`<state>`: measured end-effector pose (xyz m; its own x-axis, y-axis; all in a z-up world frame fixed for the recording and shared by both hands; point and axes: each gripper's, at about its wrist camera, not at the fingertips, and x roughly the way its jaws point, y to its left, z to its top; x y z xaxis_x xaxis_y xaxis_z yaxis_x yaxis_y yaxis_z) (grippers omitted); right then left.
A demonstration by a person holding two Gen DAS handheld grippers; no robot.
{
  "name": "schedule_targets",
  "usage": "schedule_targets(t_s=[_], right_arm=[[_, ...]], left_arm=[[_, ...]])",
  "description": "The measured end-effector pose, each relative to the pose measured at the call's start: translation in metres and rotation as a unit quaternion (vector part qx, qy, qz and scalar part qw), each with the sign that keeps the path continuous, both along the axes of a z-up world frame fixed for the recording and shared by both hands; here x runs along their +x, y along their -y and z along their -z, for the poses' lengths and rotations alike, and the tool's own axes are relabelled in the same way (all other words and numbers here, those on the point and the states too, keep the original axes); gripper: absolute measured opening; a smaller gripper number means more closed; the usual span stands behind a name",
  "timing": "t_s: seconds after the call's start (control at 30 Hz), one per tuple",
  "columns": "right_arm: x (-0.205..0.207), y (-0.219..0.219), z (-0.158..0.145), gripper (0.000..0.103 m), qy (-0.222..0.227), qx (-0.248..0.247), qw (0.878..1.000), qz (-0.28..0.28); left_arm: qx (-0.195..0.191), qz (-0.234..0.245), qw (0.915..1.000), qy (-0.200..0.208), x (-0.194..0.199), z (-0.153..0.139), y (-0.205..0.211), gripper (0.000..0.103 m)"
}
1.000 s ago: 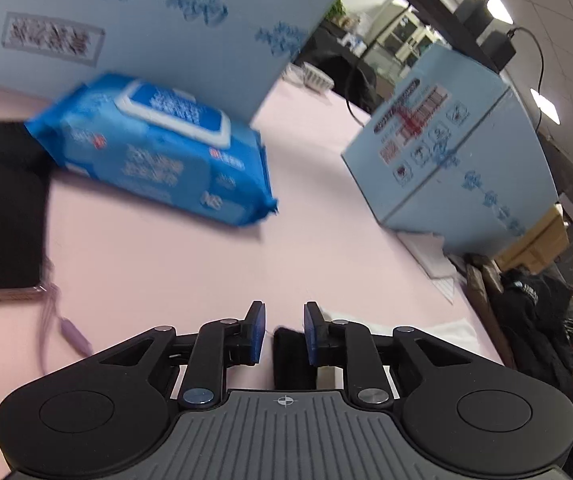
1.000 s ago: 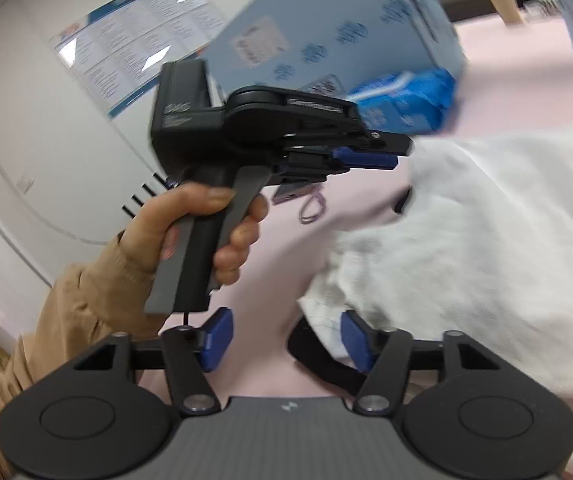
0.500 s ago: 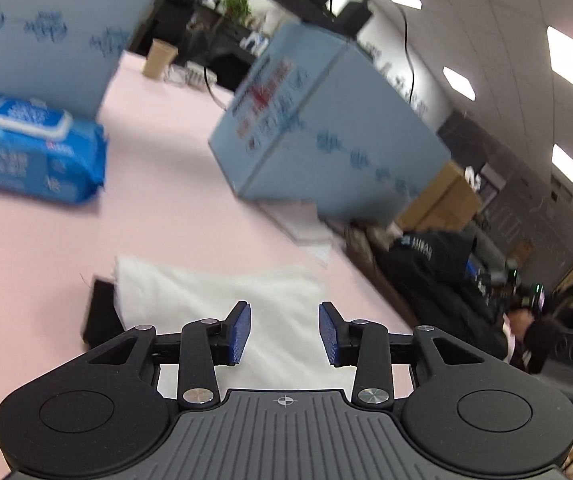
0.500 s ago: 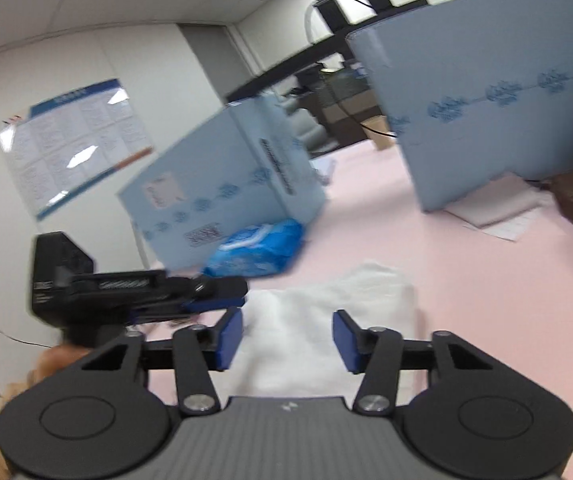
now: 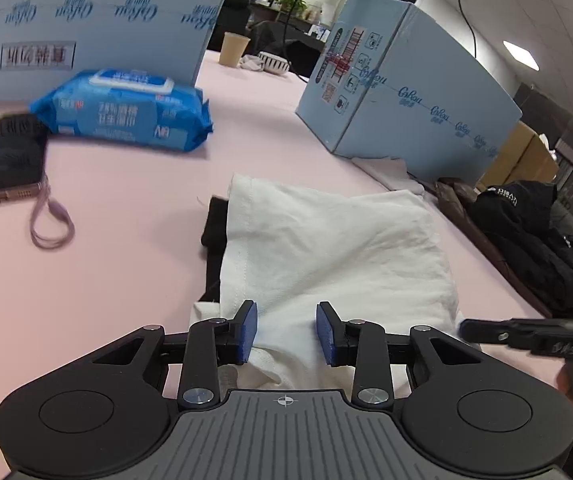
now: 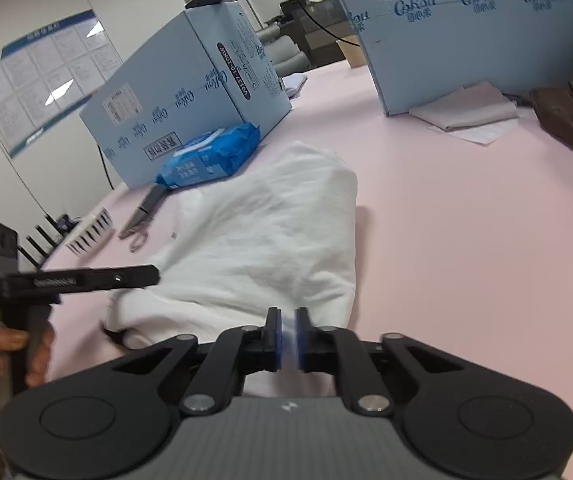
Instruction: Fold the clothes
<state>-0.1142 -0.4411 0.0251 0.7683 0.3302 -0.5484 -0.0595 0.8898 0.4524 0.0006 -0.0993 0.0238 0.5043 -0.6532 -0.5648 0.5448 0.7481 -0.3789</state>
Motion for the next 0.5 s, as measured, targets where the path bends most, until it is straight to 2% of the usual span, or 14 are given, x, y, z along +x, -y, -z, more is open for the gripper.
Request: schedule_targets(t_s=[0.07, 0.13, 0.2, 0.3, 0.33, 0.4, 0.5], right_arm=[[-0.001, 0.011, -0.023, 0.018, 0.037, -0.004, 0.999, 0.023], [0.017, 0.016, -0.033, 0.019, 0.058, 0.003, 0.998, 0.031], [0.044, 0.018, -0.031, 0.019, 0.058, 0.048, 0.997, 0.020], [0.076, 0.010, -0.017, 0.018, 0.049, 0.107, 0.993, -0.020], [0.087, 0.005, -0.011, 0.018, 0.043, 0.112, 0.992, -0.030], [0.104, 0.003, 0.002, 0.018, 0.022, 0.109, 0.993, -0.031], [0.122, 0.012, 0.022, 0.010, -0.007, 0.095, 0.995, -0.010]], left_arm=[[-0.036, 0.007, 0.9993, 0.006, 0.006, -0.019, 0.001, 0.037], [-0.071, 0.017, 0.9973, 0.009, 0.018, -0.037, 0.010, 0.045], [-0.089, 0.026, 0.9956, -0.007, 0.038, -0.041, 0.032, 0.046], [-0.088, 0.026, 0.9945, -0.050, 0.067, -0.024, 0.064, 0.046], [-0.083, 0.022, 0.9945, -0.061, 0.075, -0.016, 0.072, 0.046], [-0.074, 0.005, 0.9941, -0.080, 0.088, 0.001, 0.076, 0.046], [-0.064, -0.030, 0.9919, -0.105, 0.104, 0.025, 0.070, 0.046]])
